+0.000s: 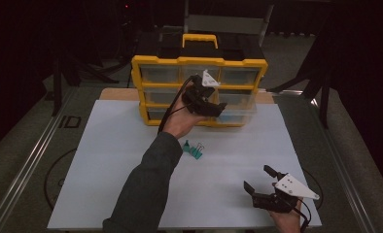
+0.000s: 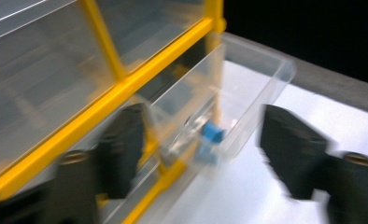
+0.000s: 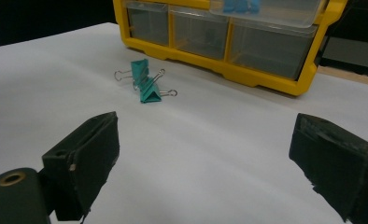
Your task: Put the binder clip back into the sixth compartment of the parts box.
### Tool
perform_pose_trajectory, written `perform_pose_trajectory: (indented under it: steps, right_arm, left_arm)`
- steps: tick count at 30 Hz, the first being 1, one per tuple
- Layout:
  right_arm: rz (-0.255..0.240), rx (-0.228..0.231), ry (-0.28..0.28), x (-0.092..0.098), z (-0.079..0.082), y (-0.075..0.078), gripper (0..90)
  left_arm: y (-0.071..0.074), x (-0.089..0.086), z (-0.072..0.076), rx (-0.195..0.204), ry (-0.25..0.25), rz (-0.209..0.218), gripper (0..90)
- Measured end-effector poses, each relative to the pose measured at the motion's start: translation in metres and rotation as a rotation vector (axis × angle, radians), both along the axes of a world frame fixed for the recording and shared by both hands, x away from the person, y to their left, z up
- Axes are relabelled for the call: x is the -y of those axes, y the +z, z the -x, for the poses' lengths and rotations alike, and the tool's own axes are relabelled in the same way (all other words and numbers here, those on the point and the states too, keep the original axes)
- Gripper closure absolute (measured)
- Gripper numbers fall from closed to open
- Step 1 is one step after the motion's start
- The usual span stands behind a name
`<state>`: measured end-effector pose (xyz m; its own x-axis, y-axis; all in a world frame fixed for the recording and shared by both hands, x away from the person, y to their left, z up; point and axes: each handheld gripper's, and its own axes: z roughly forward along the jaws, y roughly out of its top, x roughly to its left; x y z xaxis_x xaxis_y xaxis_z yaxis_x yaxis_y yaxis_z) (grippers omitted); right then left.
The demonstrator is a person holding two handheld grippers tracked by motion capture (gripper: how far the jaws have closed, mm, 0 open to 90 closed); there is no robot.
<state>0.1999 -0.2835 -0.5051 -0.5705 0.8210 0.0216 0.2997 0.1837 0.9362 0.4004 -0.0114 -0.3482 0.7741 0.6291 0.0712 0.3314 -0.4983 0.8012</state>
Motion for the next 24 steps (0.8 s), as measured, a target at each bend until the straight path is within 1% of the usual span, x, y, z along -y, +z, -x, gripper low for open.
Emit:
perform_pose_trajectory:
  steps: [1,3,7,11,12,15,17,20,22,23,24]
  right_arm:
    - [0.001,0.000,-0.002,0.000,0.000,0.000,8.5]
    - [0.001,0.001,-0.004,0.000,0.000,0.000,8.4]
    - [0.000,0.001,-0.004,0.000,0.000,0.000,8.4]
    - [0.000,0.000,-0.004,-0.001,0.000,0.000,8.5]
    - [0.000,0.000,-0.004,-0.001,0.000,0.000,8.5]
    - [0.000,0.000,-0.006,0.000,0.000,0.000,8.5]
    - [-0.001,0.000,-0.006,0.000,0.000,0.000,8.4]
    - [-0.002,0.000,-0.007,0.000,0.001,0.000,8.4]
    - [-0.001,0.000,-0.007,0.000,0.000,0.000,8.5]
    - [-0.001,0.000,-0.007,0.000,0.000,0.000,8.5]
    - [-0.001,0.001,-0.007,0.000,0.000,0.000,8.5]
  left_arm:
    - [-0.005,-0.013,0.004,-0.002,0.033,-0.013,14.9]
    - [-0.010,-0.020,0.007,-0.008,0.052,-0.021,11.9]
    - [-0.021,-0.034,0.013,-0.019,0.069,-0.036,11.1]
    - [-0.033,-0.047,0.020,-0.034,0.083,-0.019,11.2]
    - [-0.033,-0.047,0.020,-0.034,0.083,-0.019,11.2]
    - [-0.048,-0.055,0.027,-0.047,0.095,-0.016,11.2]
    - [-0.058,-0.059,0.030,-0.063,0.098,-0.018,11.4]
    - [-0.073,-0.065,0.035,-0.089,0.109,-0.005,11.5]
    - [-0.082,-0.068,0.037,-0.103,0.112,-0.007,11.8]
    - [-0.082,-0.068,0.037,-0.103,0.112,-0.007,11.9]
    - [-0.092,-0.071,0.040,-0.120,0.118,-0.003,11.9]
